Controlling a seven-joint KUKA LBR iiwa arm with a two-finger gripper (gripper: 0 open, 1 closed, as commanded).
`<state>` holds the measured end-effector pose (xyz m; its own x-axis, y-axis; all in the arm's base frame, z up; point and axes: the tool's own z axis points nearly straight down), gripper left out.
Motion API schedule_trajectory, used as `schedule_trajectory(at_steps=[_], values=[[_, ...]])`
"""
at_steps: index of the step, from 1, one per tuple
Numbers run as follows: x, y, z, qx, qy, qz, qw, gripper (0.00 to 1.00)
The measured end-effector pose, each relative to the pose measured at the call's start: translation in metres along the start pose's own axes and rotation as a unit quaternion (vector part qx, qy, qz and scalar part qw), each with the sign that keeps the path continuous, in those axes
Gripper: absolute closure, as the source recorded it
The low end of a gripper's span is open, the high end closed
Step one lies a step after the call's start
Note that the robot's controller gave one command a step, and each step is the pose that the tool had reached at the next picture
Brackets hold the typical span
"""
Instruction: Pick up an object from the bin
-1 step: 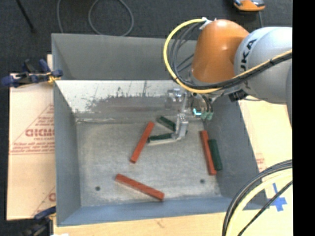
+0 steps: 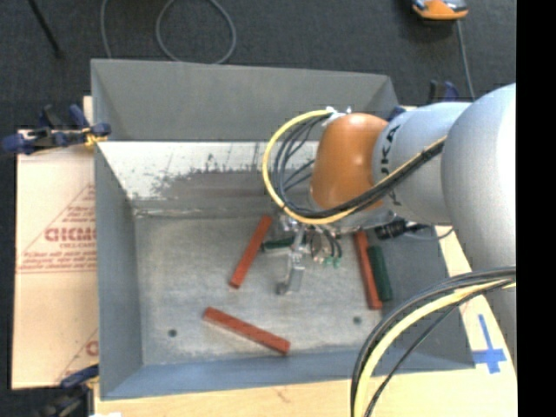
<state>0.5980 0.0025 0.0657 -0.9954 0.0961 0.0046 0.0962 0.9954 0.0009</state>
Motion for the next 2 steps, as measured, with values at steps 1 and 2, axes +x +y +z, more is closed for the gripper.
schedule_trajectory(at_steps=[1, 2], values=[[-0.003, 0.000, -0.005, 0.000, -0.0046, -0.001, 1.0000, 1.00], [0.001, 0.014, -0.149, 0.000, -0.0084, -0.016, 0.9998, 1.00]])
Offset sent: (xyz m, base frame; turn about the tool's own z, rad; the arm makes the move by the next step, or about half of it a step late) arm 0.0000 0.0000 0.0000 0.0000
